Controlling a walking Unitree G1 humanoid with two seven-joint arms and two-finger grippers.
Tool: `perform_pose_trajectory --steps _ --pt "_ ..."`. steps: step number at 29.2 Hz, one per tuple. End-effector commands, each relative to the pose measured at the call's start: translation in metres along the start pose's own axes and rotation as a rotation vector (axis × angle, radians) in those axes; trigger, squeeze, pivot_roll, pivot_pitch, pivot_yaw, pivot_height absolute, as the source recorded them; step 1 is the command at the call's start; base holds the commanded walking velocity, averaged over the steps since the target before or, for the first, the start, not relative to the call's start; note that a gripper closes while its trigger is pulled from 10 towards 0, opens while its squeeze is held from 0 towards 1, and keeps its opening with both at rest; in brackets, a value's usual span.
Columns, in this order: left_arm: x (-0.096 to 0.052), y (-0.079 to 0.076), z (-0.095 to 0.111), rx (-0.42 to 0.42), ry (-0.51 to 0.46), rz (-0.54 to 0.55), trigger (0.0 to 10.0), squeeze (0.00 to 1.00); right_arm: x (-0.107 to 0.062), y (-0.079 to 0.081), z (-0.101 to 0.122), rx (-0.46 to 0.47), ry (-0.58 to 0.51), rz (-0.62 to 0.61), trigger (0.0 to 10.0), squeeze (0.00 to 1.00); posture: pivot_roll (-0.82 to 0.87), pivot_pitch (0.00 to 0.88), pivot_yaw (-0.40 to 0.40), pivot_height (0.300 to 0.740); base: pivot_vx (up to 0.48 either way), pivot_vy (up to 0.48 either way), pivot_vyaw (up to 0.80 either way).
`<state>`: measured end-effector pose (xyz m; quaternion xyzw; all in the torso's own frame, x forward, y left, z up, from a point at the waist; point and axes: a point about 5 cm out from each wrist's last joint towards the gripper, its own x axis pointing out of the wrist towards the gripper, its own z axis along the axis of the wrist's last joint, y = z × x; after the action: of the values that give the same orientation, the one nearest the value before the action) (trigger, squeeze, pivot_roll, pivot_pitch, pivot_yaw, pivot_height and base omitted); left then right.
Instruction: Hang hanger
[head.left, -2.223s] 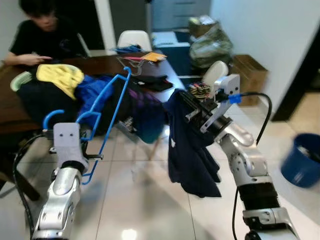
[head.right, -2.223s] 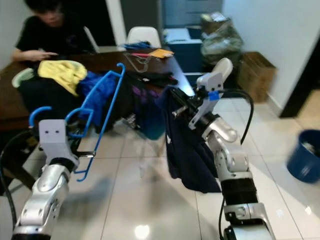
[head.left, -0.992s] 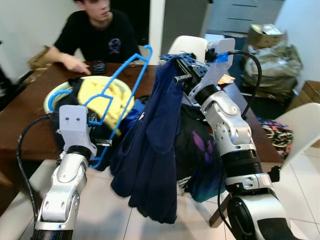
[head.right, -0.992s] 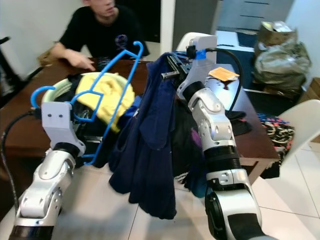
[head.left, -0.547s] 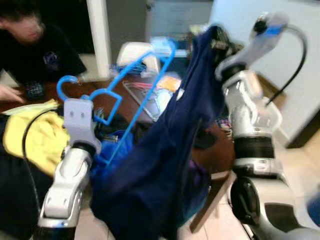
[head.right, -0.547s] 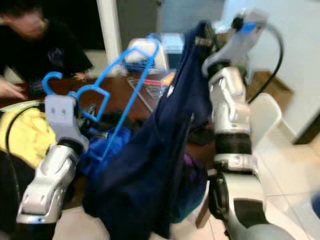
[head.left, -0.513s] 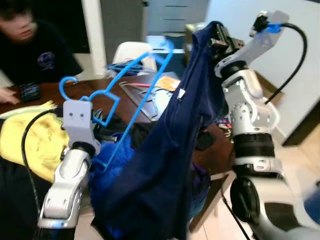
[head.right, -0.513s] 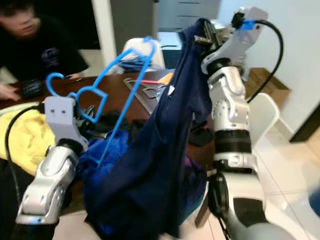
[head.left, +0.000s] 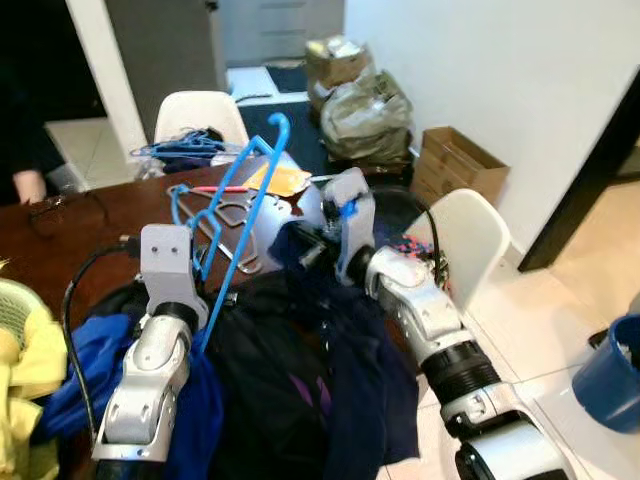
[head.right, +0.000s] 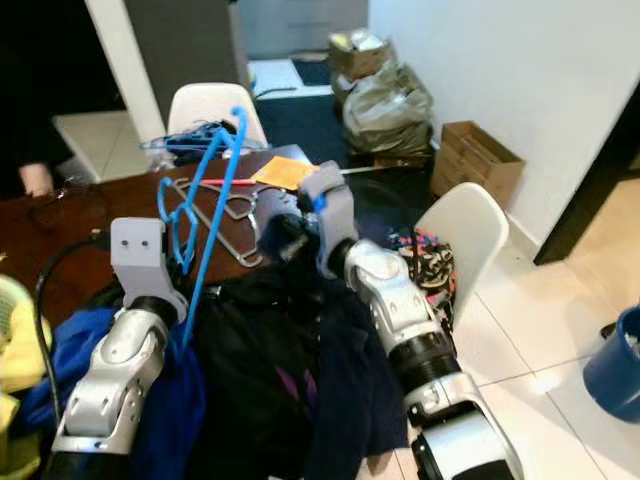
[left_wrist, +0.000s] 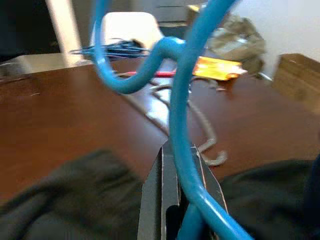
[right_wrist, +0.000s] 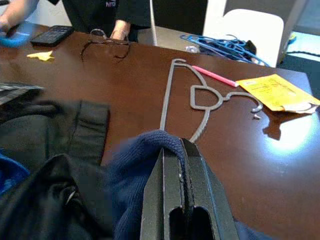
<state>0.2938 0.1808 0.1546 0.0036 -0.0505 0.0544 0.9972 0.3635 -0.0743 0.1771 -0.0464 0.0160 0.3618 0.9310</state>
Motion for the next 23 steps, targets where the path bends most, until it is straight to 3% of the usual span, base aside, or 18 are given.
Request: perform_pose_trajectory --steps 1,4,6,12,23 --pt "-0.008 0.002 -0.023 -0.003 0.093 0.019 10.0 0.00 -0.005 -0.008 -0.014 0.001 0.036 -0.046 10.0 0.00 0.06 0.000 -0.079 0.740 0.000 0.000 0.00" --pt "-0.013 0.002 -0.034 -0.013 0.128 0.018 10.0 0.00 -0.014 -0.019 -0.033 0.006 0.096 -0.108 10.0 0.00 0.05 0.000 -0.072 0.740 0.000 0.000 0.00" --pt "-0.013 0.002 -0.035 -0.012 0.130 0.016 10.0 0.00 -0.015 -0.020 -0.034 0.006 0.099 -0.112 10.0 0.00 0.05 0.000 -0.072 0.740 0.000 0.000 0.00" --pt "-0.015 -0.003 -0.047 0.012 0.171 -0.046 10.0 0.00 -0.021 -0.015 -0.041 0.003 0.114 -0.114 10.0 0.00 0.03 0.000 -0.013 0.740 0.000 0.000 0.00" --pt "-0.014 -0.003 -0.048 0.027 0.165 -0.039 10.0 0.00 -0.019 -0.006 -0.055 -0.016 0.157 -0.083 10.0 0.00 0.05 0.000 -0.021 0.740 0.000 0.000 0.00"
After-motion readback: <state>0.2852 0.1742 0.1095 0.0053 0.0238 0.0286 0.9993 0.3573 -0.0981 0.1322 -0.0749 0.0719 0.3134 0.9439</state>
